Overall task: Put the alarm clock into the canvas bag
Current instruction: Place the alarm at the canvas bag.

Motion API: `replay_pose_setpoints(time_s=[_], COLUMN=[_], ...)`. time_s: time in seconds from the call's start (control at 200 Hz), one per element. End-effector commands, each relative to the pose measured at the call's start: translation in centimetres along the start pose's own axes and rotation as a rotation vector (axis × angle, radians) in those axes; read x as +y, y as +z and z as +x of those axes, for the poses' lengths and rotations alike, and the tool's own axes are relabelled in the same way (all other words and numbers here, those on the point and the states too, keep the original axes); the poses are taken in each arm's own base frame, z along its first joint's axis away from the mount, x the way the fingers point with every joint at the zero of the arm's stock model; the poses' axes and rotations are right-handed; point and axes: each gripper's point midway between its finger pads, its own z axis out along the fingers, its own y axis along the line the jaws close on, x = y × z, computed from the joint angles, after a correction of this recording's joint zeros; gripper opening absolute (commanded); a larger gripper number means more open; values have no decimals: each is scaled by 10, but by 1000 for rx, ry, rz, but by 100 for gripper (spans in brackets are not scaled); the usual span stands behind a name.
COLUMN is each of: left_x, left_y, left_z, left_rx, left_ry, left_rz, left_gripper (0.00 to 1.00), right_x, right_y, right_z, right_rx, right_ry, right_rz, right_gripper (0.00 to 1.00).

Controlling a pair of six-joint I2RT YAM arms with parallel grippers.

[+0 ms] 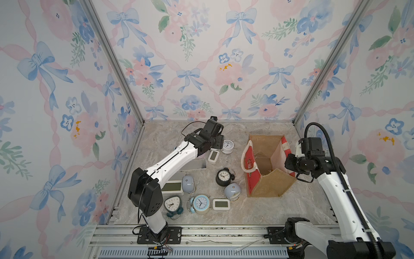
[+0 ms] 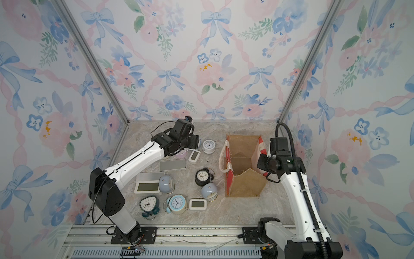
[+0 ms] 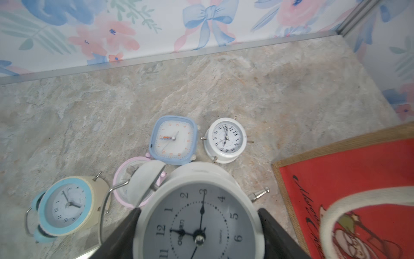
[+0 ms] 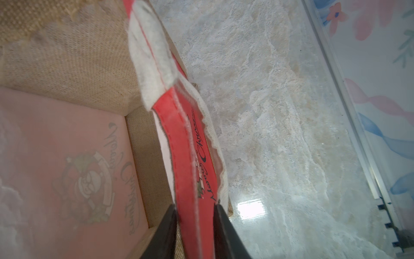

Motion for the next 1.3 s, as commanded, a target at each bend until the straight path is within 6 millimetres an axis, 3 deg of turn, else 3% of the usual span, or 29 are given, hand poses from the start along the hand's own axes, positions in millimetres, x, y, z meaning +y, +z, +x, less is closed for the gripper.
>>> replay_pose_setpoints(time_s=[0.0, 0.125, 0.425, 0.825, 1.02, 1.295], left_x=[-34, -63, -111, -198, -236, -231], left_y=[-25, -33, -46, -33, -5, 61], left_z=[-32, -41, -56, -51, -35, 9], left_rx=[-90, -116, -159, -147, -116, -29], left_ry=[27, 55, 90, 162, 186, 214], left_rz=[99, 152, 244, 402, 439, 317], left_gripper=[60, 59, 59, 56, 54, 52], right_x=[19, 34, 73, 39, 37, 34], right_y=[5, 5, 2, -15, -18, -21], right_z=[4, 5, 13, 11, 11, 10], right_rx=[11, 13, 29, -38, -43, -49], right_ry=[-14, -13, -38, -40, -39, -30], right_rz=[-62, -109, -231, -80, -77, -82], right_gripper=[22, 18, 16, 14, 14, 13])
